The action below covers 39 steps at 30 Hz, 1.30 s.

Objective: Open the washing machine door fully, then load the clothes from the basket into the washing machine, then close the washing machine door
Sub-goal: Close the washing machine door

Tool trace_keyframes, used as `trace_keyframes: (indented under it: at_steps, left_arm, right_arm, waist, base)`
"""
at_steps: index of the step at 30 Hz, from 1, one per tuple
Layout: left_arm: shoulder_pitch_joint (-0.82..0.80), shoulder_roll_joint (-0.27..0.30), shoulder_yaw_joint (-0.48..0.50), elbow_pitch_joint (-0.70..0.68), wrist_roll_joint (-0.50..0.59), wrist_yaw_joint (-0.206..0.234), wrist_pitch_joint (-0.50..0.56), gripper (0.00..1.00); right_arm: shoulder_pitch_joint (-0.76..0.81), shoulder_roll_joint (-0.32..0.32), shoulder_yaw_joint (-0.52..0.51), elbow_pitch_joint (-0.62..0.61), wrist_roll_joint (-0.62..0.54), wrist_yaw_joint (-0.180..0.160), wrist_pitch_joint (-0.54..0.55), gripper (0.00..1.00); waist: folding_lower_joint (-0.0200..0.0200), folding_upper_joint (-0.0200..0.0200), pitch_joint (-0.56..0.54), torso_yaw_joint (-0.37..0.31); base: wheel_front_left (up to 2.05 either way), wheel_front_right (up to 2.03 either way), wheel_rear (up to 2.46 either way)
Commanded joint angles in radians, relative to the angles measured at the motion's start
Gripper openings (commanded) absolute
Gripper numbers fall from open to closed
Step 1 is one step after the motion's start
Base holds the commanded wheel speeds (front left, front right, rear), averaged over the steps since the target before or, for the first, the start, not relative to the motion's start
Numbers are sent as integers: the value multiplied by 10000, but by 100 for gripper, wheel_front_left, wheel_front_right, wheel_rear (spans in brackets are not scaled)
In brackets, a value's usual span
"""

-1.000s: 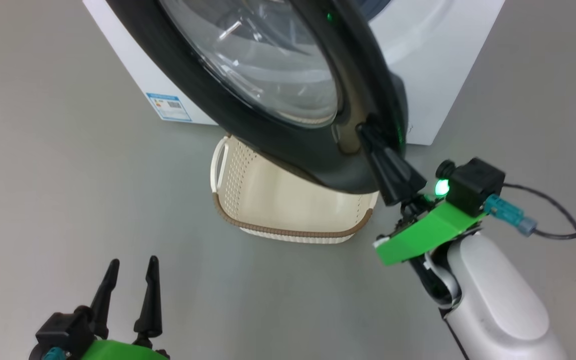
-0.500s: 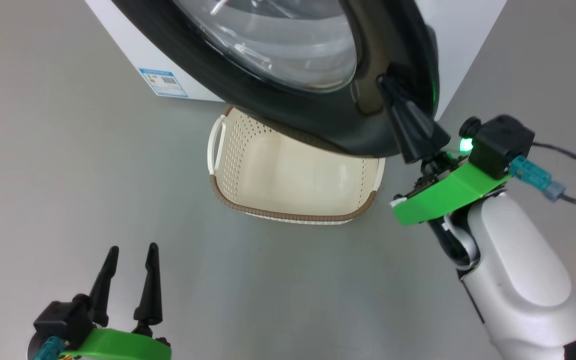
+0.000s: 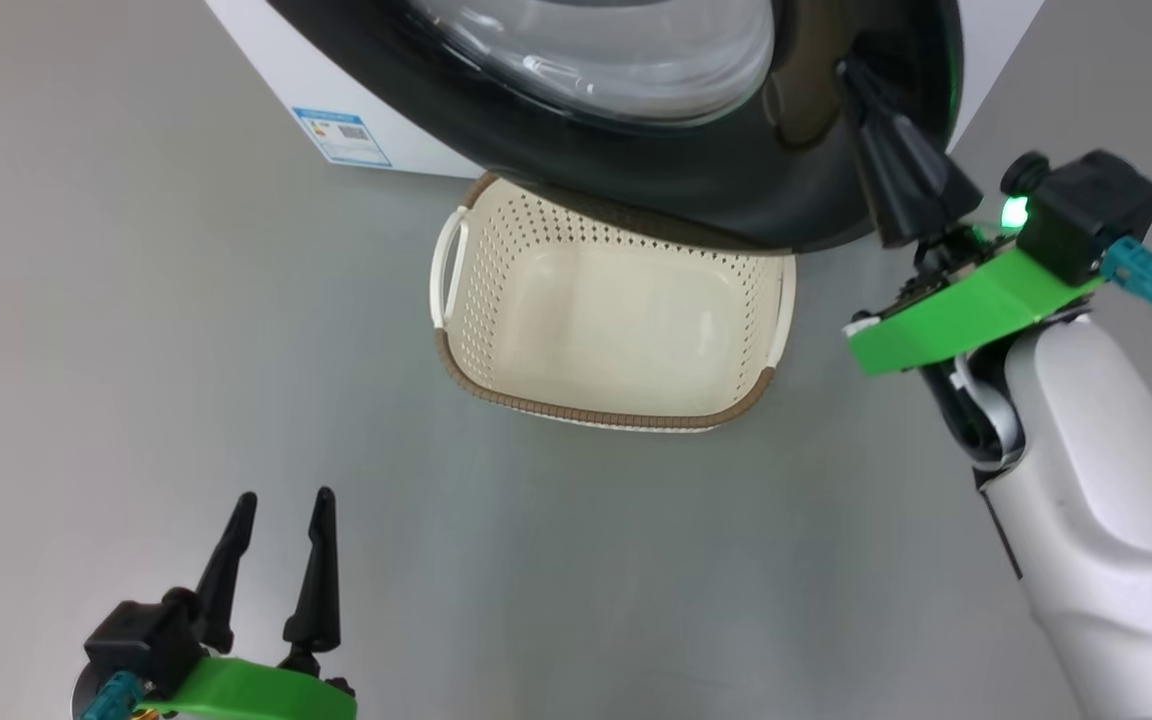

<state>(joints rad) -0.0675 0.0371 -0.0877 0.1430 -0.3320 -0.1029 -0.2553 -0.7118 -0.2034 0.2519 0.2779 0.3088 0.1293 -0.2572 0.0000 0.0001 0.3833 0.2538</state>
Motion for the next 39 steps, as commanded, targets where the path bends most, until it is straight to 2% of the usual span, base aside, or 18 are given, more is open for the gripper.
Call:
trace_keyframes:
  at_steps: [1, 13, 19, 29, 39]
  left_arm:
    - [-173, 131, 324, -232, -29, -36, -65, 100]
    - [-199, 131, 178, -340, -59, -112, -65, 100]
    - [-227, 131, -48, -428, -190, -122, -65, 100]
    - [-335, 131, -406, -573, -207, -164, -65, 100]
    - [-454, 131, -494, -608, -369, -208, -65, 100]
  right_arm:
    - [-222, 43, 55, -186, -44, 14, -46, 0]
    - [-1481, -584, -43, 257, -375, 14, -46, 0]
    - [-2012, -915, -520, 606, -450, 14, -46, 0]
    - [-3040, -1351, -1178, 1986, -744, 14, -46, 0]
    - [-3972, -1664, -1577, 2931, -1302, 14, -46, 0]
  waist:
    - [0, -1, 78, 44]
    - [0, -1, 523, 119]
    - [0, -1, 650, 339]
    - [0, -1, 880, 914]
    - [0, -1, 1240, 1184]
  base:
    - [0, 0, 0]
    - [0, 0, 0]
    - [0, 0, 0]
    - [0, 0, 0]
    - [0, 0, 0]
